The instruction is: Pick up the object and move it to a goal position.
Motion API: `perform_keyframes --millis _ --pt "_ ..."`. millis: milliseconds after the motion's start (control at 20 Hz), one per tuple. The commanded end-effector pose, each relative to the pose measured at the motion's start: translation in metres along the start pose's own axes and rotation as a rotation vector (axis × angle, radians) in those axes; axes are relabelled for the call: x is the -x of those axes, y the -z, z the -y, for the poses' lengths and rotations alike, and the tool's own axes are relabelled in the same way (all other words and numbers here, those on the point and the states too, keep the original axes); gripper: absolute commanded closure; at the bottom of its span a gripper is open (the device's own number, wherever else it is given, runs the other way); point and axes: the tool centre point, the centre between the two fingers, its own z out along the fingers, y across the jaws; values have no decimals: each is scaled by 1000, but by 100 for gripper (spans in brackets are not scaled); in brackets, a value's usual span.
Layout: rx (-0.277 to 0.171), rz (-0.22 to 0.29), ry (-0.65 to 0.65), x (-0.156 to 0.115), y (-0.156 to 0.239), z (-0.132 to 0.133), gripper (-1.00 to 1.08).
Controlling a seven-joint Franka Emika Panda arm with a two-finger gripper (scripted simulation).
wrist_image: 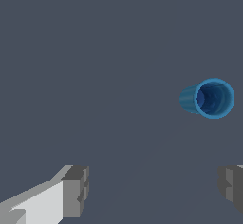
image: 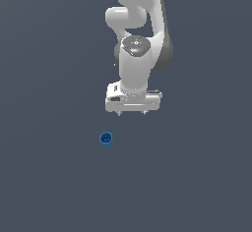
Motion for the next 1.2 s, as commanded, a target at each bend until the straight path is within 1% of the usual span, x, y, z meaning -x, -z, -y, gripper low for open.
perform_keyframes --millis 0,400,650,900,1150 --pt "0 0 0 0 0 0 -92" --pt "-9 1 -27 2 13 4 -92" --pt "-8 1 -23 0 12 2 -92" --pt "-7 0 -3 -6 4 -7 -92" --pt "-6 -1 35 -18 -11 -26 -92"
